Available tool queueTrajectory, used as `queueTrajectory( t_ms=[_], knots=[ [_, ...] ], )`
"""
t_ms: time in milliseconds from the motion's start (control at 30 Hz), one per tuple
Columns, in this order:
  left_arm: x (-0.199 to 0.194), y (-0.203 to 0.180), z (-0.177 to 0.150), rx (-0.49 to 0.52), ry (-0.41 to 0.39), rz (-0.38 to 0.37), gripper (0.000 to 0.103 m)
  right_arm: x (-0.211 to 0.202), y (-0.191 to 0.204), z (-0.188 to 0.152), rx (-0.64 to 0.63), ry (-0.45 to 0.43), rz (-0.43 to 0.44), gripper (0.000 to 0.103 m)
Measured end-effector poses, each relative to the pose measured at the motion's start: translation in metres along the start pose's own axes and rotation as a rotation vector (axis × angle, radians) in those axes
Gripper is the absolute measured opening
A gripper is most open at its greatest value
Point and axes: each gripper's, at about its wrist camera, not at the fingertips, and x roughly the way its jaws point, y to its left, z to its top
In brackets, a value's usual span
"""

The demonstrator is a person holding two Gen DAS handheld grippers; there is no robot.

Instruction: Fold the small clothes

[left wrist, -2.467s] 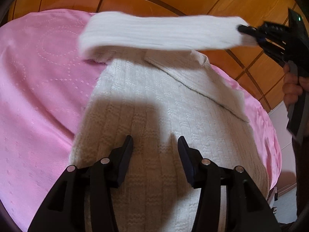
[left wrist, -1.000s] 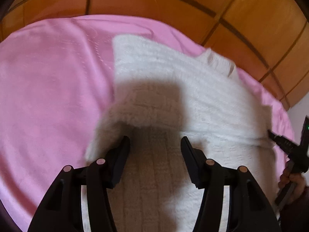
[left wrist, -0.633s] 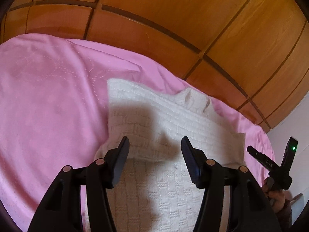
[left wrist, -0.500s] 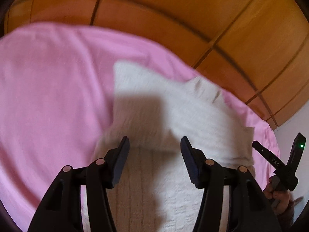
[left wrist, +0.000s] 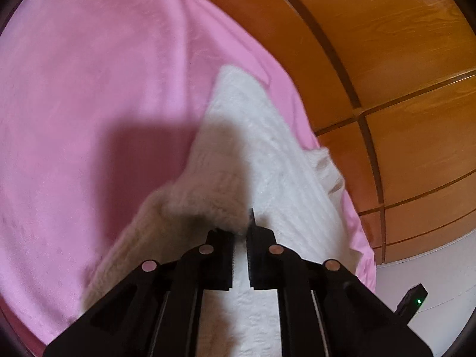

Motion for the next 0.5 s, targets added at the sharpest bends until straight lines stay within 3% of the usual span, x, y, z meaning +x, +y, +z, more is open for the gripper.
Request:
queueTrajectory(
  t_ms=[133,233,267,333,433,500],
  knots=[
    [-0.006,0.008,-0.015,0.052,-0.003,0.057,0.005,0.011,-0.007,-0.016,0.014,0.029,-0.003,0.041],
    [-0.010,0.001,-0.018,0.114,0.013,0.121,0.014,0.014,-0.004,-0.020,-0.003,0.009,-0.020,0.041],
    [-0.014,-0.001,-0.018,0.134,0.013,0.141,0.023,0.015,-0.004,-0.019,-0.003,0.007,-0.023,0.041],
    [-0.034,-0.012,-0.021,0.208,-0.030,0.193,0.024,0.014,-0.004,-0.015,0.007,0.005,-0.026,0.042],
    [-0.053,-0.036,-0.024,0.341,-0.114,0.210,0.027,0.005,-0.001,-0.013,-0.003,-0.003,-0.028,0.042],
    [-0.053,-0.050,-0.017,0.403,-0.136,0.200,0.036,-0.002,0.000,-0.010,0.002,-0.021,-0.023,0.042]
  ],
)
